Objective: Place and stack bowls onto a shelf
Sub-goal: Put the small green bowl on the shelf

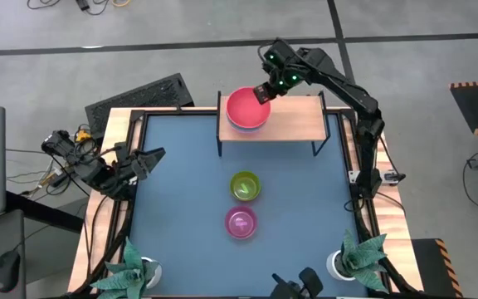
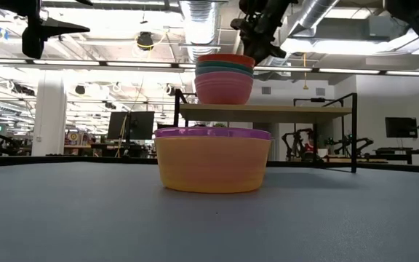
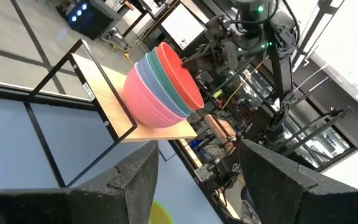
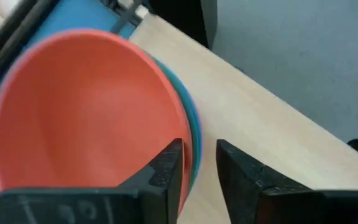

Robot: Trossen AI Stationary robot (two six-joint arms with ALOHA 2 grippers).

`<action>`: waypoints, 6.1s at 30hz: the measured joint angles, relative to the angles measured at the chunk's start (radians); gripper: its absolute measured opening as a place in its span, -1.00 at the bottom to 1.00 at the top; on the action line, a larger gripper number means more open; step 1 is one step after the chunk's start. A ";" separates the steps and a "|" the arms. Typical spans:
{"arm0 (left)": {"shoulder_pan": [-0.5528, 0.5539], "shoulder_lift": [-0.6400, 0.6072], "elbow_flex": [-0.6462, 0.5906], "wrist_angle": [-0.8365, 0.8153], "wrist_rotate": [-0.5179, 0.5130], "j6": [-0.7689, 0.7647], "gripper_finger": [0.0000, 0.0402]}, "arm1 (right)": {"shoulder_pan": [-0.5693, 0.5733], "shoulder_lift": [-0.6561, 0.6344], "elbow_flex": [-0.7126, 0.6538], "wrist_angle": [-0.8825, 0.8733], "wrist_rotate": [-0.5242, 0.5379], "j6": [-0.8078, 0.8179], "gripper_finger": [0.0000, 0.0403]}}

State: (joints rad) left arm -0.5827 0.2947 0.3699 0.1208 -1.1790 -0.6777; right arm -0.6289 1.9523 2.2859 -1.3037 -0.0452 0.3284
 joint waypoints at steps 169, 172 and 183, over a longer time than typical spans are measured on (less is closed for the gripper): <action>0.000 0.000 0.000 -0.130 0.031 -0.092 0.04 | 0.477 -0.234 -0.820 0.241 0.050 0.127 -0.91; 0.000 0.000 0.000 -0.130 0.031 -0.094 0.04 | 0.463 -0.247 -0.818 0.244 0.039 0.169 -0.91; 0.000 0.000 0.000 -0.130 0.031 -0.095 0.04 | 0.430 -0.284 -0.819 0.322 -0.076 0.184 -0.91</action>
State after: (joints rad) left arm -0.5825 0.2947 0.3698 -0.0090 -1.1481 -0.7725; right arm -0.1993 1.6680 1.4673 -0.9821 -0.1211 0.5125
